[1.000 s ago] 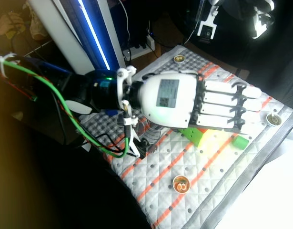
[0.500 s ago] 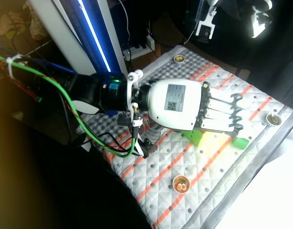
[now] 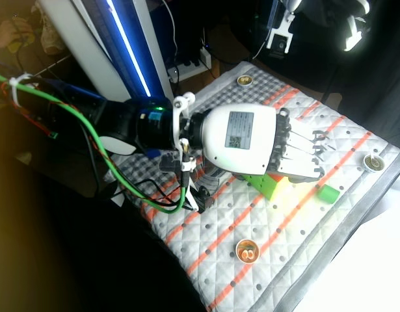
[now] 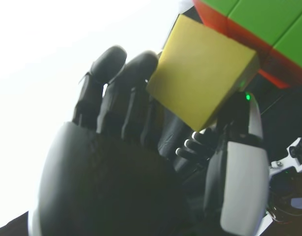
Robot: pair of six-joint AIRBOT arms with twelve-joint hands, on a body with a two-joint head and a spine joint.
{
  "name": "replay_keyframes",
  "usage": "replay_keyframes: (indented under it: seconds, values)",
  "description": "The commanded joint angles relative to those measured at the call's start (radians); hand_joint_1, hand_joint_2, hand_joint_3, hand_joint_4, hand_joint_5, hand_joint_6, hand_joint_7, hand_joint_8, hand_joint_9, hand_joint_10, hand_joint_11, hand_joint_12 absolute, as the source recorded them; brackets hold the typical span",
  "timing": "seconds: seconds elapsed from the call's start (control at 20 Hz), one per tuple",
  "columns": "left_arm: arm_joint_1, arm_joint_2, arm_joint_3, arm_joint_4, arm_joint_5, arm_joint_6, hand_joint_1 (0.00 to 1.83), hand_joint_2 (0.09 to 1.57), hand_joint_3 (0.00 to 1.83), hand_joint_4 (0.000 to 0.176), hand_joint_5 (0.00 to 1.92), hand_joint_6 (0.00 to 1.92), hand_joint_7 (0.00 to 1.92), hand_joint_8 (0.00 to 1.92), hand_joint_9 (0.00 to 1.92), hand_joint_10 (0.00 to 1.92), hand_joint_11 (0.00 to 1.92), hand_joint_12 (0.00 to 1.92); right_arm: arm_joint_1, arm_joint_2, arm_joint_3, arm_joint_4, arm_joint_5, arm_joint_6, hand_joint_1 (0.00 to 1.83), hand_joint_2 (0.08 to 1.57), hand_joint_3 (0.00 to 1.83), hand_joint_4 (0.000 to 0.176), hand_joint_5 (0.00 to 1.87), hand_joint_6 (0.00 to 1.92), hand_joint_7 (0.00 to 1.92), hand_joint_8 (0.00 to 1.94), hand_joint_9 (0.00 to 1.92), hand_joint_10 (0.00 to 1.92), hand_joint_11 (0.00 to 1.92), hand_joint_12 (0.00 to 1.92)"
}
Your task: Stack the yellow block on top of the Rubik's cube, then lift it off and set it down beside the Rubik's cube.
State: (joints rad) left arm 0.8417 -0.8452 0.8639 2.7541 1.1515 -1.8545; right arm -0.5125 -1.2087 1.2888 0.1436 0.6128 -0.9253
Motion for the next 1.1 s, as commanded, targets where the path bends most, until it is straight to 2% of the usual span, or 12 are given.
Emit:
replay_keyframes:
  seconds: [0.0, 0.05, 0.2, 0.4, 0.45, 0.5, 0.7, 0.8, 0.85, 0.95, 1.0, 1.05]
  values:
    - [-0.002, 0.003, -0.001, 0.020, 0.131, -0.012, 0.46, 1.34, 0.00, 0.000, 0.23, 0.00, 0.45, 0.01, 0.46, 0.16, 0.00, 1.31, 0.013, 0.001, -0.007, -0.005, 0.151, 0.001, 1.17, 1.28, 0.00, 0.000, 0.77, 1.25, 0.61, 1.68, 0.38, 1.76, 0.17, 1.92]
    - [0.003, 0.003, -0.002, 0.017, 0.135, -0.013, 0.46, 1.33, 0.00, 0.000, 0.24, 0.00, 0.49, 0.03, 0.48, 0.17, 0.00, 1.34, 0.013, 0.012, -0.020, -0.004, 0.179, 0.001, 1.17, 1.27, 0.00, 0.000, 0.82, 1.27, 0.60, 1.58, 0.33, 1.59, 0.07, 1.92]
    - [0.018, 0.008, -0.006, 0.010, 0.149, -0.021, 0.52, 1.35, 0.00, 0.000, 0.24, 0.00, 0.42, 0.00, 0.47, 0.16, 0.00, 1.31, 0.009, 0.071, -0.065, -0.004, 0.250, 0.001, 1.16, 1.28, 0.00, 0.000, 0.70, 1.30, 0.68, 1.65, 0.47, 1.75, 0.34, 1.92]
    - [0.053, 0.024, -0.024, -0.009, 0.188, -0.022, 0.48, 1.34, 0.00, 0.000, 0.25, 0.00, 0.42, 0.01, 0.46, 0.14, 0.00, 1.23, -0.051, 0.157, -0.136, -0.004, 0.372, 0.001, 1.21, 1.23, 0.00, 0.000, 0.82, 1.12, 0.77, 1.57, 0.64, 1.85, 0.61, 1.92]
    - [0.061, 0.029, -0.029, -0.015, 0.196, -0.022, 0.49, 1.34, 0.00, 0.000, 0.25, 0.00, 0.44, 0.01, 0.47, 0.14, 0.00, 1.25, -0.074, 0.181, -0.158, -0.004, 0.406, 0.001, 1.22, 1.24, 0.00, 0.000, 0.79, 1.13, 0.79, 1.58, 0.69, 1.88, 0.67, 1.92]
    - [0.069, 0.033, -0.033, -0.019, 0.204, -0.022, 0.50, 1.35, 0.00, 0.000, 0.25, 0.00, 0.42, 0.01, 0.46, 0.13, 0.00, 1.26, -0.105, 0.210, -0.184, -0.005, 0.446, 0.001, 1.32, 1.24, 0.02, 0.000, 0.71, 1.20, 0.76, 1.54, 0.67, 1.76, 0.68, 1.92]
    - [0.100, 0.041, -0.046, -0.036, 0.230, -0.022, 0.54, 1.35, 0.00, 0.000, 0.27, 0.01, 0.47, 0.03, 0.51, 0.15, 0.00, 1.38, -0.247, 0.301, -0.277, -0.005, 0.588, 0.001, 1.20, 1.25, 0.03, 0.000, 0.71, 1.25, 0.75, 1.64, 0.70, 1.92, 0.75, 1.92]
    - [0.115, 0.045, -0.053, -0.045, 0.245, -0.023, 0.51, 1.34, 0.00, 0.000, 0.28, 0.00, 0.56, 0.05, 0.47, 0.37, 0.01, 1.44, -0.311, 0.319, -0.308, -0.004, 0.621, 0.001, 1.20, 1.25, 0.03, 0.000, 0.74, 1.17, 0.71, 1.74, 0.79, 1.92, 0.83, 1.92]
    - [0.124, 0.048, -0.058, -0.051, 0.255, -0.024, 0.53, 1.35, 0.00, 0.000, 0.28, 0.00, 0.54, 0.03, 0.41, 0.49, 0.00, 1.46, -0.342, 0.327, -0.325, -0.004, 0.629, 0.001, 1.21, 1.23, 0.03, 0.000, 0.77, 1.14, 0.75, 1.67, 0.75, 1.92, 0.76, 1.92]
    - [0.139, 0.049, -0.062, -0.058, 0.269, -0.030, 0.55, 1.35, 0.00, 0.000, 0.28, 0.00, 0.56, 0.04, 0.38, 0.53, 0.00, 1.37, -0.384, 0.331, -0.346, -0.005, 0.634, 0.001, 1.23, 1.21, 0.03, 0.000, 0.80, 1.10, 0.80, 1.60, 0.88, 1.90, 0.91, 1.92]
    - [0.144, 0.049, -0.063, -0.061, 0.275, -0.036, 0.56, 1.35, 0.00, 0.000, 0.27, 0.00, 0.55, 0.04, 0.35, 0.52, 0.00, 1.30, -0.408, 0.331, -0.355, -0.005, 0.634, 0.000, 1.24, 0.98, 0.45, 0.000, 0.85, 1.13, 0.85, 1.56, 0.82, 1.92, 0.86, 1.92]
    - [0.146, 0.049, -0.063, -0.062, 0.278, -0.039, 0.56, 1.36, 0.00, 0.000, 0.27, 0.00, 0.54, 0.04, 0.34, 0.50, 0.00, 1.24, -0.431, 0.331, -0.363, -0.004, 0.633, 0.000, 1.23, 0.95, 0.57, 0.000, 0.80, 1.23, 0.84, 1.61, 0.78, 1.90, 0.81, 1.92]
